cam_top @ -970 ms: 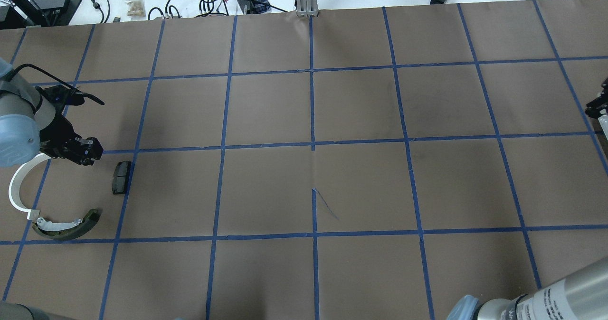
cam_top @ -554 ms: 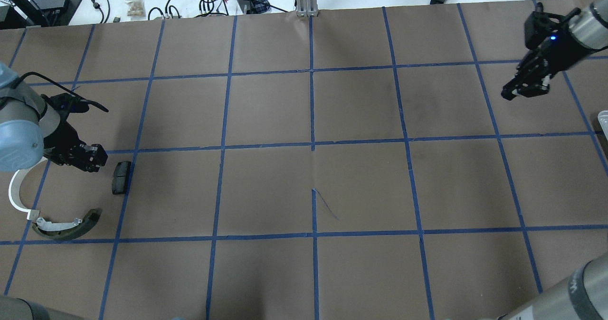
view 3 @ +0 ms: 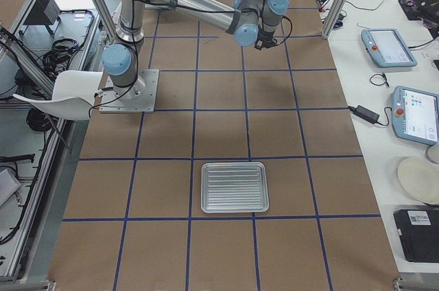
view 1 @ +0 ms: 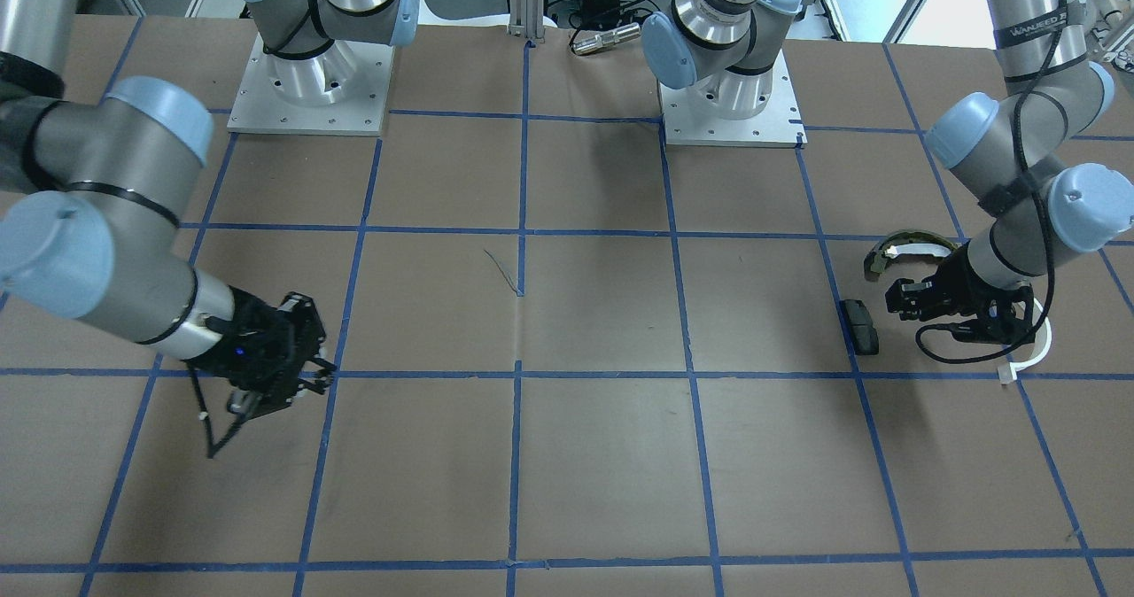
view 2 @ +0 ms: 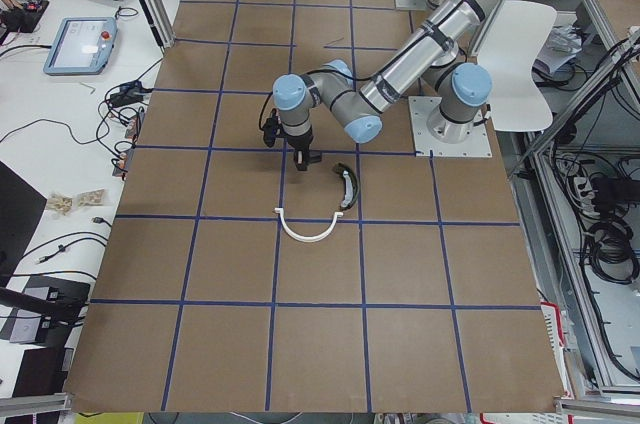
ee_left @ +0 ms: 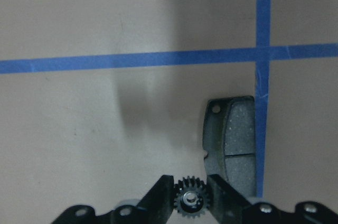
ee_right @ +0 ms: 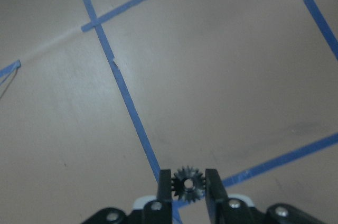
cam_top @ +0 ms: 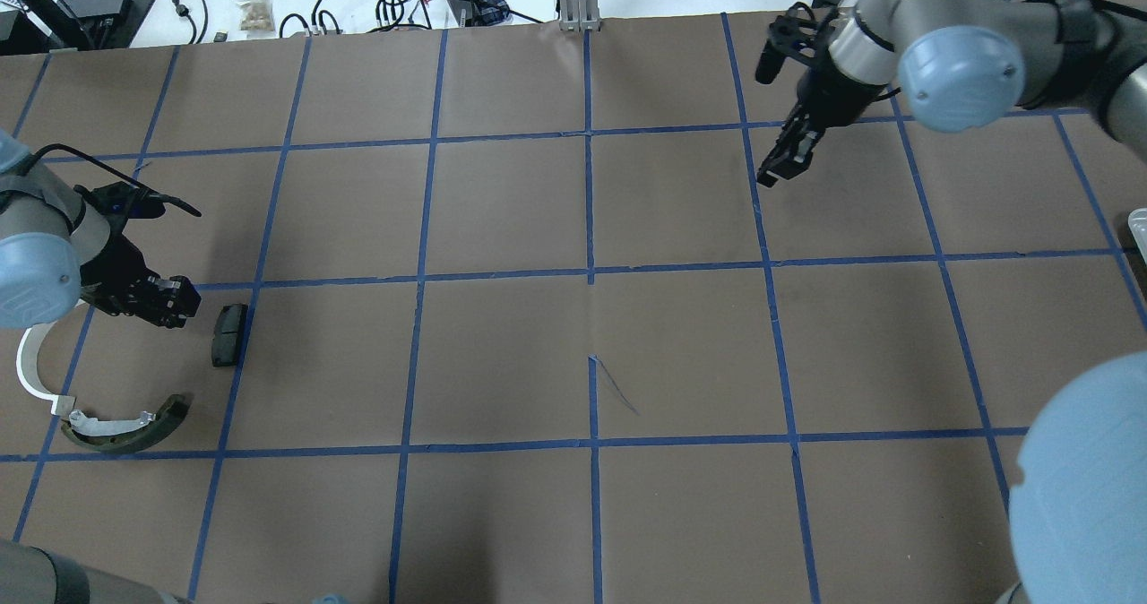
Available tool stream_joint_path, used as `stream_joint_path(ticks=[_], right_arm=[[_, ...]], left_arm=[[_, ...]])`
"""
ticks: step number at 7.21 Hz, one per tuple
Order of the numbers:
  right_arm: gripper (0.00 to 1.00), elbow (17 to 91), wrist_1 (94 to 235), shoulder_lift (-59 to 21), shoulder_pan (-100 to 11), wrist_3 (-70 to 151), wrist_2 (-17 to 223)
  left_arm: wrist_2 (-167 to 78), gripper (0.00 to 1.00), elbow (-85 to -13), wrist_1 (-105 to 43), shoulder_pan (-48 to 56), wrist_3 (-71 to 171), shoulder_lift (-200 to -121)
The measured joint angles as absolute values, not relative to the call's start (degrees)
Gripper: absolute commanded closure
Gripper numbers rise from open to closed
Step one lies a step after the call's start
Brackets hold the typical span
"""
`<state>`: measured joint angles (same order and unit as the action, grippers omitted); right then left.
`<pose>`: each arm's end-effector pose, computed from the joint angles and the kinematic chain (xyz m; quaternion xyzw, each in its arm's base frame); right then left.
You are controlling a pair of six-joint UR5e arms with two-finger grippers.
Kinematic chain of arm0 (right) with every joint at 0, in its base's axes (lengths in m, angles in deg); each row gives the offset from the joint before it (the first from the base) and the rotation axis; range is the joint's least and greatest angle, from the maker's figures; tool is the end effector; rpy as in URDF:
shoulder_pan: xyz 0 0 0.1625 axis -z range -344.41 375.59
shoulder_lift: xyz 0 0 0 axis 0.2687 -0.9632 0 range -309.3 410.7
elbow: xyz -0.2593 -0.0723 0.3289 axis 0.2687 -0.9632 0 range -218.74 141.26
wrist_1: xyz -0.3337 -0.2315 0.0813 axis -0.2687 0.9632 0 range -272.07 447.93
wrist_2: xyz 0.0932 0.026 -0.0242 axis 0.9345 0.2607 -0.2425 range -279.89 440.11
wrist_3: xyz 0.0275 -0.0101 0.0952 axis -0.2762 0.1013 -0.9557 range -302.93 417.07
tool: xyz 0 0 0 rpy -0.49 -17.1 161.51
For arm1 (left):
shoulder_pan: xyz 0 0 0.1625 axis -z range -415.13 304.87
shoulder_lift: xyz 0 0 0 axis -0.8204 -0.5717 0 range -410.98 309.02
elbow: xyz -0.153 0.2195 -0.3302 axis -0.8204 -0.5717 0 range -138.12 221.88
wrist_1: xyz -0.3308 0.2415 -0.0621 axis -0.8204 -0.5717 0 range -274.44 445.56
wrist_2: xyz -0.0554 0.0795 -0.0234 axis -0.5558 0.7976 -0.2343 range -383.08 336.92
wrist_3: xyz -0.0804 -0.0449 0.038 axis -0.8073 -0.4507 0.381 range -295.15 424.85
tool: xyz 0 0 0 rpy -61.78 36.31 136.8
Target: Place bearing gear from tray to pile
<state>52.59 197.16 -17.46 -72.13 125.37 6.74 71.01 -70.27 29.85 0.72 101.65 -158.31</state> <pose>0.1373 -0.6175 0.3007 -0.5346 0.8320 -0.0557 0.1376 0.1872 -0.5009 0.2110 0.0247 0.9980 0.0574 0.0028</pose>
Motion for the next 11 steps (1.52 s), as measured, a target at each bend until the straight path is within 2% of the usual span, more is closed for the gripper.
stream_joint_path(ticks=[1, 5, 7, 8, 9, 10, 11], right_arm=[[1.0, 53.9, 200.8, -17.3, -77.0, 120.7, 7.1], [1.0, 66.4, 224.4, -16.1, -89.0, 109.2, 11.4], [1.0, 68.6, 229.0, -15.7, -93.2, 106.3, 11.7], [0.94, 68.9, 230.1, -15.3, -95.2, 105.6, 11.8], [0.65, 68.9, 231.3, -14.8, -96.7, 104.8, 11.8], [0.26, 69.0, 232.3, -14.1, -97.6, 104.0, 11.6], [0.0, 69.0, 232.7, -13.6, -98.0, 103.5, 11.3]], left_arm=[[71.1, 0.0, -70.1, 30.7, -0.7, 102.6, -159.5], [71.1, 0.0, -69.9, 31.2, -0.5, 101.8, -159.3], [70.9, 0.0, -69.9, 30.1, 2.5, 97.2, -157.4], [70.9, 0.0, -69.9, 29.3, 4.5, 93.5, -156.5], [70.8, 0.0, -69.9, 28.5, 6.3, 90.3, -155.7], [70.2, 0.0, -69.9, 27.5, 8.2, 86.9, -155.0], [69.4, 0.0, -69.9, 26.8, 10.3, 83.6, -154.3]])
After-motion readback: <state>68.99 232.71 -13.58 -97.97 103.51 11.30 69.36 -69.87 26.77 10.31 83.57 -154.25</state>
